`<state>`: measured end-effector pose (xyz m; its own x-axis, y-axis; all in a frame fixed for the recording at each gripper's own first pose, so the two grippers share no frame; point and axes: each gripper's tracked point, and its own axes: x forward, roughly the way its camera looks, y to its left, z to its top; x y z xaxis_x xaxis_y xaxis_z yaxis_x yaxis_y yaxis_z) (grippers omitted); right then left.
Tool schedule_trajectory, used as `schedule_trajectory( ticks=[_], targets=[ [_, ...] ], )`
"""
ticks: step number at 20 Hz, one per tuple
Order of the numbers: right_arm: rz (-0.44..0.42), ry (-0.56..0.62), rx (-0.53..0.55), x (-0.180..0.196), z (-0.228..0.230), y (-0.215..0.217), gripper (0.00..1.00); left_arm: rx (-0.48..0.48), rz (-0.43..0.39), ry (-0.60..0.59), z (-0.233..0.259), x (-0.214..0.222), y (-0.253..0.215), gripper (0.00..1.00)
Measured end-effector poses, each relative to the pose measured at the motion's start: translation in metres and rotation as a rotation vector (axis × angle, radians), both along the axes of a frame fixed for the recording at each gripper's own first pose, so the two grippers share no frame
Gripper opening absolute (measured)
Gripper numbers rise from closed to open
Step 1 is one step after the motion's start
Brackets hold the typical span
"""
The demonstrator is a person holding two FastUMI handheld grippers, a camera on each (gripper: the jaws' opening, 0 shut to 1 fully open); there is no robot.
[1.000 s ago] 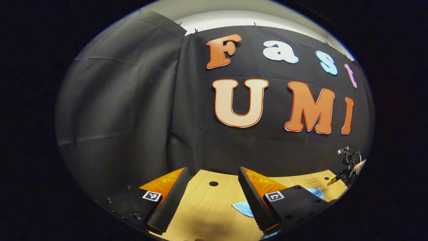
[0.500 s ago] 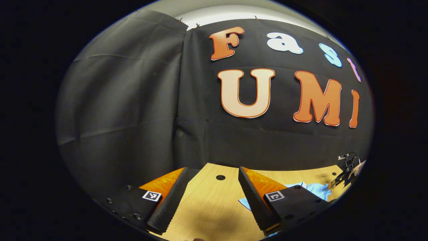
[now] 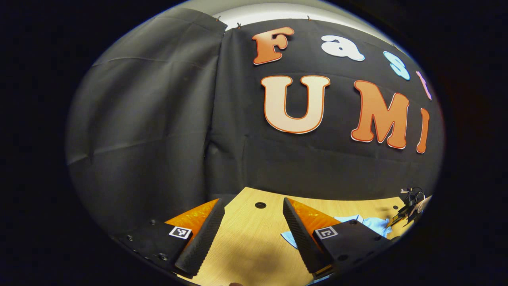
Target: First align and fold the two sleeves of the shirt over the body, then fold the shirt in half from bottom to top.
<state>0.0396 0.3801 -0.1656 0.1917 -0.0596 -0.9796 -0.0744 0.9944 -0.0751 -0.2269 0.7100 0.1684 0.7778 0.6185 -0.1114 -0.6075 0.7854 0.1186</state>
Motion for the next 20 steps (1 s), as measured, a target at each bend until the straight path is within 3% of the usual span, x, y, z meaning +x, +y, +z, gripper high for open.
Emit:
schedule_trajectory(
  ticks=[2, 4, 7, 12, 20],
  targets=[
    [-0.020, -0.011, 0.000, -0.001, 0.000, 0.000, 0.12, 0.001, -0.013, 0.009, -0.002, 0.003, -0.004, 0.97],
    [-0.015, -0.013, -0.029, -0.003, 0.003, -0.002, 0.02, 0.013, -0.021, 0.012, 0.002, 0.005, -0.005, 0.97],
    [-0.009, -0.026, -0.073, -0.009, 0.020, 0.003, 0.01, 0.026, -0.033, 0.018, 0.004, 0.003, -0.004, 0.96],
    [0.113, -0.106, -0.105, -0.008, 0.062, 0.029, 0.00, 0.011, -0.055, -0.002, 0.011, 0.001, -0.001, 0.96],
    [0.248, -0.161, -0.014, -0.034, 0.114, 0.110, 0.00, 0.011, -0.065, -0.006, 0.015, -0.020, 0.008, 0.96]
  ],
)
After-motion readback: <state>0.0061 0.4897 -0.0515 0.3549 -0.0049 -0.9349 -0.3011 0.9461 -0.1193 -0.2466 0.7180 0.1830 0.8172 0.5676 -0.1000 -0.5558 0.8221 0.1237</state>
